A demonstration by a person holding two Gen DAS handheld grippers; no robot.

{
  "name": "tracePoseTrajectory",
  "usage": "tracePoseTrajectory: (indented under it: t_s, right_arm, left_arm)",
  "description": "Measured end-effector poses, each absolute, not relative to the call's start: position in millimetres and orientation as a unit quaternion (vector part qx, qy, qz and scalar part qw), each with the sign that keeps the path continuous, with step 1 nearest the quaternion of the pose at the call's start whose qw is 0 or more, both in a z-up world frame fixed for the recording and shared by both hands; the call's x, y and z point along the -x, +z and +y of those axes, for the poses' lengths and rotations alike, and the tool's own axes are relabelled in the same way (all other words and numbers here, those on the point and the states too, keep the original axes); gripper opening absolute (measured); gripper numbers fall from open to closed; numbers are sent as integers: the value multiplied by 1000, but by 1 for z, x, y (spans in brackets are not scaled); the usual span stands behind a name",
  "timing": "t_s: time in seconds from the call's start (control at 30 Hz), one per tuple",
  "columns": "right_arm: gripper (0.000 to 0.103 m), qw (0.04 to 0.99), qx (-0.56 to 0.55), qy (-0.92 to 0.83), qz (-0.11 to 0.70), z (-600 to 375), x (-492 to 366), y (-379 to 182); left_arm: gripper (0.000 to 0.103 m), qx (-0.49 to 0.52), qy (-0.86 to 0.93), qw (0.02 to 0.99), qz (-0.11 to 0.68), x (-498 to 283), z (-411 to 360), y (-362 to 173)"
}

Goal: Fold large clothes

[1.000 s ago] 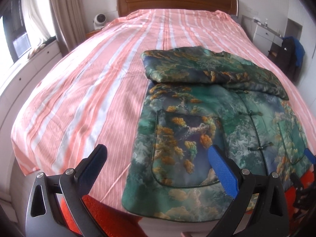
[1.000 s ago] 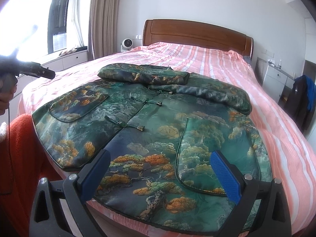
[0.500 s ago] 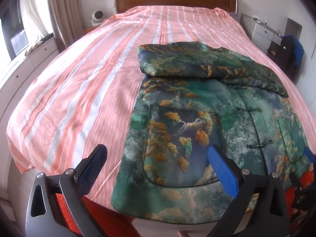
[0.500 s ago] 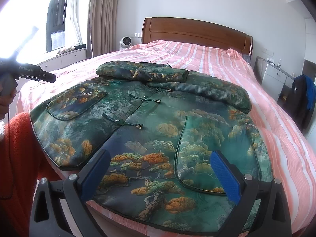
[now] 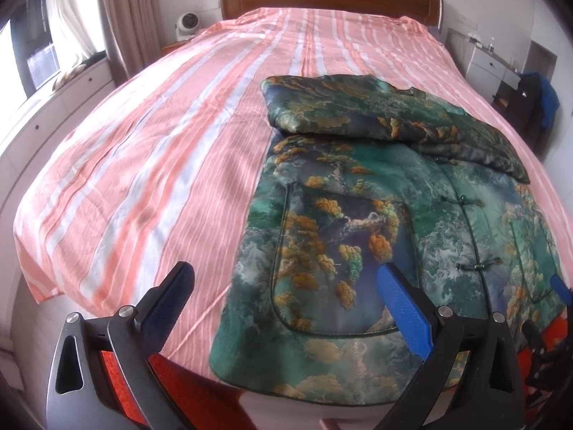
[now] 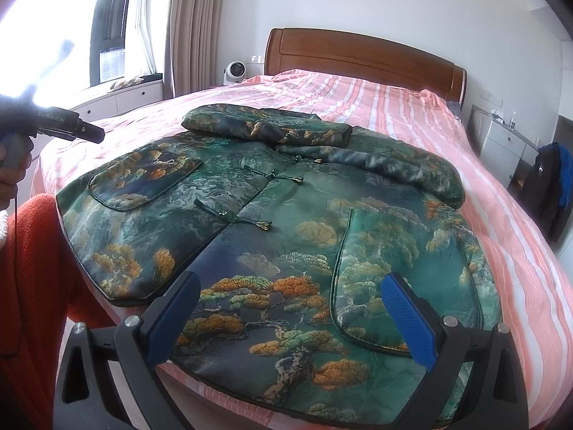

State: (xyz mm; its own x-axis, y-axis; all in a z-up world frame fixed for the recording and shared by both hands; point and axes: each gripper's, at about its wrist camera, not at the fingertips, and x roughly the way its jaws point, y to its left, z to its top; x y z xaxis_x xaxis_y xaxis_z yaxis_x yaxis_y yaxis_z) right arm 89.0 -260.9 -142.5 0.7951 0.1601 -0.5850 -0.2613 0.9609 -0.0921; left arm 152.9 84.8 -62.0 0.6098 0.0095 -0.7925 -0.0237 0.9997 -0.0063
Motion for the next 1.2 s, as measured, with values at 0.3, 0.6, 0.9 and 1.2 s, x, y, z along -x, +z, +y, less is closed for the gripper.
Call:
tracePoseTrajectory:
  t_s: [0.3, 0.6, 0.9, 1.2]
  right_arm:
    - [100, 944, 83, 111, 300, -261, -89, -143]
    - [100, 943, 85, 112, 302, -260, -90, -144]
    - [100, 943, 89, 111, 301, -258, -90, -144]
    - [100, 942, 94, 109, 304, -255, -91, -147]
  left_arm:
    - [102, -1, 8, 896, 444, -151, 81, -63]
    - [102, 1, 9, 895, 446, -149, 83, -66]
    - [102, 7, 14, 895, 446, -149, 89, -68]
    - [102, 8, 14, 895, 447, -149, 89, -69]
